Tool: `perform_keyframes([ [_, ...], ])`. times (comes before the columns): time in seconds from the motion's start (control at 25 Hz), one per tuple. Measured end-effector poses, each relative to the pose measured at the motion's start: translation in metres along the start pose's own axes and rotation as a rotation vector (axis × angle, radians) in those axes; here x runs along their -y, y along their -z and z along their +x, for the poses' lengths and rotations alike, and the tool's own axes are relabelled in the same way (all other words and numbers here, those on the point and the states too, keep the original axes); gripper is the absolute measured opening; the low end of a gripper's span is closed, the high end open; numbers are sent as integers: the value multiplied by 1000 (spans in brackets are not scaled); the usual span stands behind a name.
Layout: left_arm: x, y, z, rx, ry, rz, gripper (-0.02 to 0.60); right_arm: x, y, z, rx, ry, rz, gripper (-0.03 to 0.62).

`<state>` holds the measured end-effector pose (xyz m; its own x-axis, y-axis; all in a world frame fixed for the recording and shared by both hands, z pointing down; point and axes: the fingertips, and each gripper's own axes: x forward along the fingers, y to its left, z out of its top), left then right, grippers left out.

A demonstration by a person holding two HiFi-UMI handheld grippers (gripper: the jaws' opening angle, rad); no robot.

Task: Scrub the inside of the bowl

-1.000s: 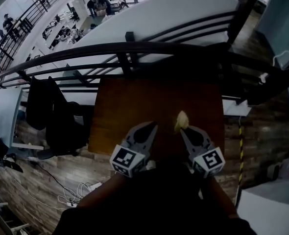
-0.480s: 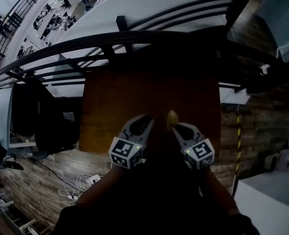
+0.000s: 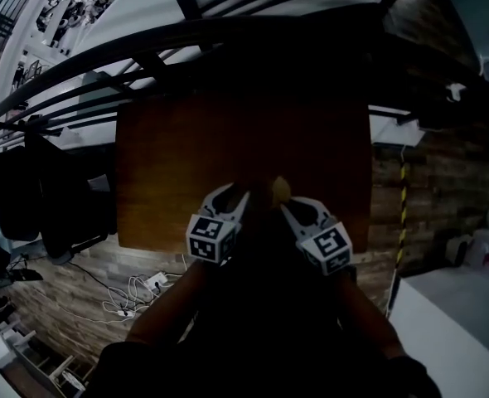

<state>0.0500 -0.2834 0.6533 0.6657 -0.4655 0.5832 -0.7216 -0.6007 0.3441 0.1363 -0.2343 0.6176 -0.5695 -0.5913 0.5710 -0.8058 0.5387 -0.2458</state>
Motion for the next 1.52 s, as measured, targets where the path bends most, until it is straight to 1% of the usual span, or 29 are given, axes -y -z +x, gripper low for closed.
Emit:
perform_keyframes([
  [0.12, -10, 29, 25, -88, -9, -33, 118, 14, 14, 8, -29, -8, 24, 37],
  [0.24, -18, 53, 44, -149, -29, -66, 127, 29, 29, 16, -44, -16, 47, 37],
  [0.52, -40, 106, 81, -318, -61, -80, 127, 46, 42, 30, -81, -41, 66, 37],
  [0.76, -58, 137, 104, -417, -91, -89, 127, 55, 52, 38, -92, -58, 107, 37],
  [0.84, -60, 146, 110, -444, -90, -93, 126, 57, 52, 39, -93, -65, 103, 37],
  [0.96, -57, 154, 115, -462, -82, -99, 123, 59, 54, 39, -91, -64, 98, 37],
  [1.16, -62, 151, 115, -444, -110, -94, 26, 52, 54, 40, -113, -78, 98, 37],
  [1.36, -58, 151, 113, -443, -94, -105, 11, 44, 54, 40, -120, -78, 81, 37],
  [1.52, -48, 138, 100, -414, -94, -101, 9, 34, 56, 41, -127, -66, 37, 37],
])
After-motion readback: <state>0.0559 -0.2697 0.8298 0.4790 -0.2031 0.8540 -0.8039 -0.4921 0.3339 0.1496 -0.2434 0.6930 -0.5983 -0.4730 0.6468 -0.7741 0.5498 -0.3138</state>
